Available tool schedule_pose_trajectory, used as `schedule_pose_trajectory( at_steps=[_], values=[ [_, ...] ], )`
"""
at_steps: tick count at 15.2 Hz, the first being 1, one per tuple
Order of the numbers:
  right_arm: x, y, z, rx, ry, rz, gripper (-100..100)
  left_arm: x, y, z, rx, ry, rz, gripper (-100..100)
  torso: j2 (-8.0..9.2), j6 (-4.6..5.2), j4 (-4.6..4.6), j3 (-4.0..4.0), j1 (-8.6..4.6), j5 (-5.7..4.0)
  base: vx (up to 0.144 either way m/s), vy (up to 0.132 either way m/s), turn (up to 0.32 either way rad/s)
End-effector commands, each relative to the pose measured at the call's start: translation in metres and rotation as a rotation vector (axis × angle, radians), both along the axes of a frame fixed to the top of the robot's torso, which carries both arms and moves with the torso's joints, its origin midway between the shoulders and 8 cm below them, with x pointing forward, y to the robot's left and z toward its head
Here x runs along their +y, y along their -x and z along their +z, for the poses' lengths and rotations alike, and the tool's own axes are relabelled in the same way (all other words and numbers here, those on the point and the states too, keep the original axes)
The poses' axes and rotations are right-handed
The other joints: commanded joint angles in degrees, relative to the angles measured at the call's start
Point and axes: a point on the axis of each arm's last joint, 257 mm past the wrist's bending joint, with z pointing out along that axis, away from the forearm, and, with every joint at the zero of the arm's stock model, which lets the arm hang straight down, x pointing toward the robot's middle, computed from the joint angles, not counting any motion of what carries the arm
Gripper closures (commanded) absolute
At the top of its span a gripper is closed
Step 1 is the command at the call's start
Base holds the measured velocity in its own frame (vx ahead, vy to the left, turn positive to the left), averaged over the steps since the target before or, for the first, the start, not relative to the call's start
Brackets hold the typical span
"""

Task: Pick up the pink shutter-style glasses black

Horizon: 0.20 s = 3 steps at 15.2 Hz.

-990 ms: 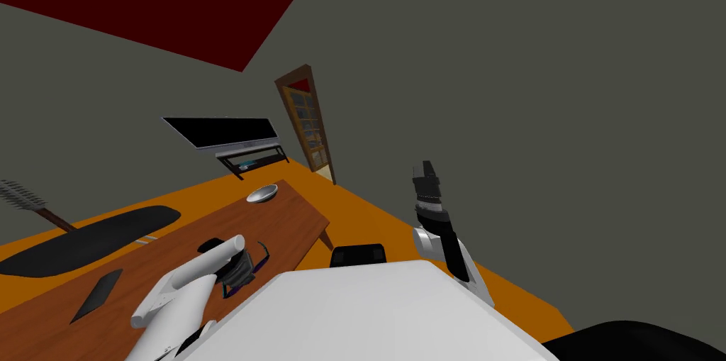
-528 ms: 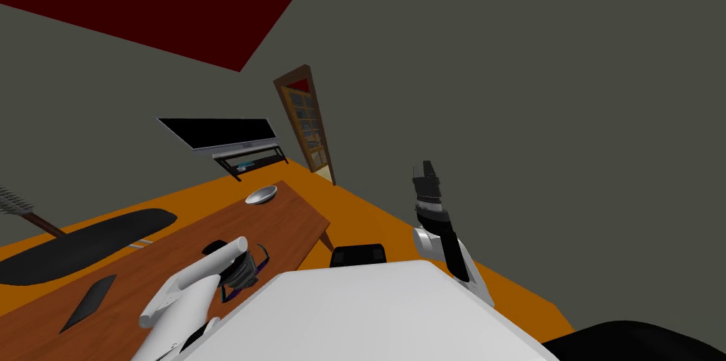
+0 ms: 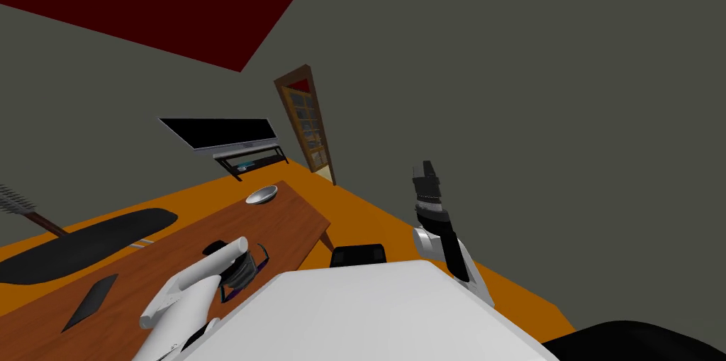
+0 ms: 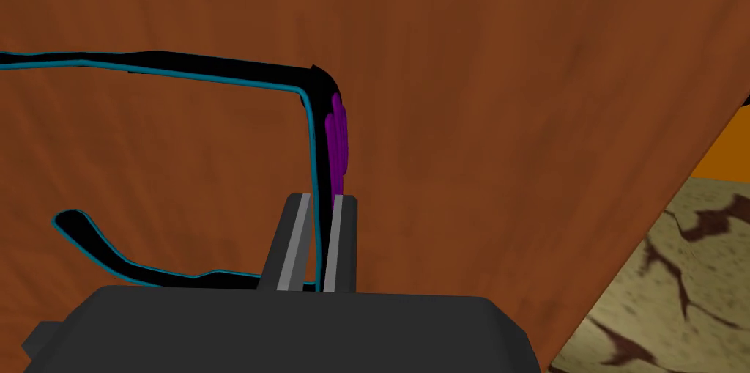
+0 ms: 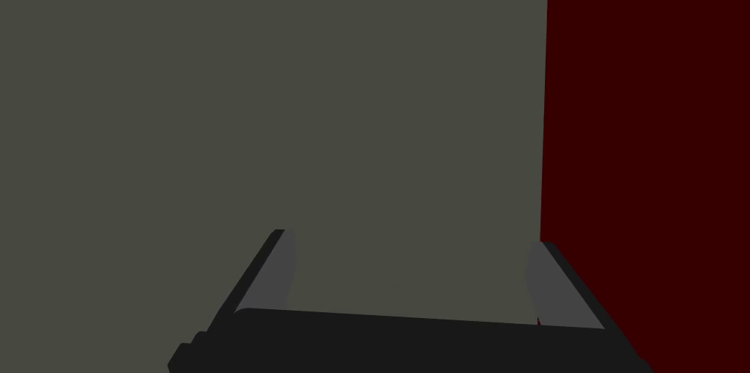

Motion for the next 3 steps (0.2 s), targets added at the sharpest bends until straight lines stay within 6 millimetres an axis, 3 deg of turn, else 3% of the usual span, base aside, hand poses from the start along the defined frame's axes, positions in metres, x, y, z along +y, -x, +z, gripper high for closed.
schedule_pose_trajectory(
  at_steps=[1,3],
  values=[
    [0.0000,0.0000,0.0000,0.000,0.000,0.000,0,0.0049,-0.0015,0.0083,0.001,0.000,0.002,100,0.00,0.00,0.00,0.00,0.00,0.00,-0.017,-0.034,-0.069],
    [0.0000,0.0000,0.0000,0.000,0.000,0.000,0,0.0048,-0.0015,0.0082,0.000,-0.002,0.002,100,0.03,0.02,0.02,0.02,-0.10,-0.02,-0.017,-0.031,-0.034]
  ],
)
